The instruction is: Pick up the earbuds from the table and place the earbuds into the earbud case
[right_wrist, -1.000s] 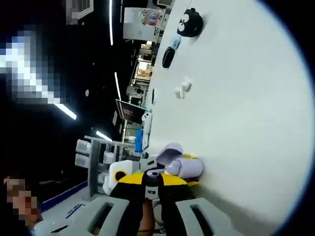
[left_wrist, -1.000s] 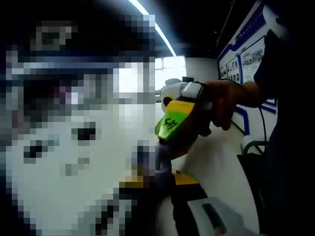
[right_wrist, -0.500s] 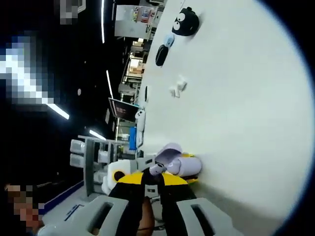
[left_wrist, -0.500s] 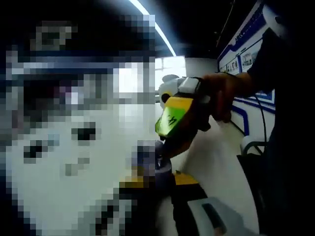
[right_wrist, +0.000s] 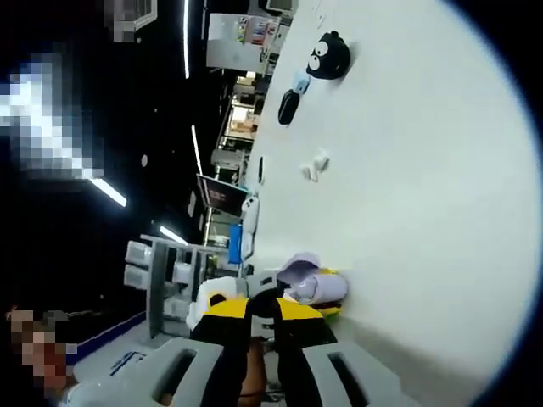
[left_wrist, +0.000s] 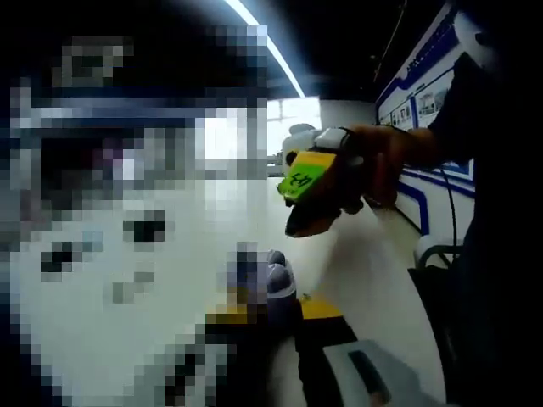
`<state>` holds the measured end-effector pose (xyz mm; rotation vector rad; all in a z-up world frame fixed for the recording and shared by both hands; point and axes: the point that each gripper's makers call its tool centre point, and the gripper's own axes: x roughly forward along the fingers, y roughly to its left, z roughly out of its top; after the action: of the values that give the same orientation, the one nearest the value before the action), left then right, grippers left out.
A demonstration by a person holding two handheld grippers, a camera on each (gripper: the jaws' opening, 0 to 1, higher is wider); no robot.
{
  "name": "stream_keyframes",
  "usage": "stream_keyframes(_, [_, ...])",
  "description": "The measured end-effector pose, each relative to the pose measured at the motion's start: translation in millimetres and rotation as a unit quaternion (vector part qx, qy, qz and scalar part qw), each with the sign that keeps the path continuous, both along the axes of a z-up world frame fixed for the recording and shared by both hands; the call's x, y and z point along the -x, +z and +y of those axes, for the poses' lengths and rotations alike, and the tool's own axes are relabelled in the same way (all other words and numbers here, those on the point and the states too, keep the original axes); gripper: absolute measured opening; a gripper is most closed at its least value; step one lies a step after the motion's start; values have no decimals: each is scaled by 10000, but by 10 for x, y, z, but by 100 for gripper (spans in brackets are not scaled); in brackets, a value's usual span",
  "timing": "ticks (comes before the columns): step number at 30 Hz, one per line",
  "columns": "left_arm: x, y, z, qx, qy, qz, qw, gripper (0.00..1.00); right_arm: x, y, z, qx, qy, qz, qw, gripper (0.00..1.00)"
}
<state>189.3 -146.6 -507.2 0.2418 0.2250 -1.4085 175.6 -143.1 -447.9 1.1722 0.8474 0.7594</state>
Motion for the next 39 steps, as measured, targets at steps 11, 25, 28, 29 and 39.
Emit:
stream_keyframes(11, [-12, 4, -2, -2, -3, 42, 10000, 19, -156, 103, -208, 529, -170, -914, 9943, 10])
stream_keyframes(25, [0, 8, -8, 23, -16, 110, 9999, 19, -317, -69, -280, 810, -181, -1287, 9882, 12])
stream_keyframes(28, [3, 8, -8, 25, -16, 123, 9999, 19, -354, -92, -245, 813, -86, -1283, 9884, 14])
stream_keyframes(29, [5, 8, -7, 26, -16, 122, 9999, 19, -368, -97, -237, 805, -57, -1264, 9887, 14])
stream_keyframes(39, [8, 10, -4, 36, -17, 107, 9999, 19, -441, -49, -231, 758, 88, -1193, 9899, 14])
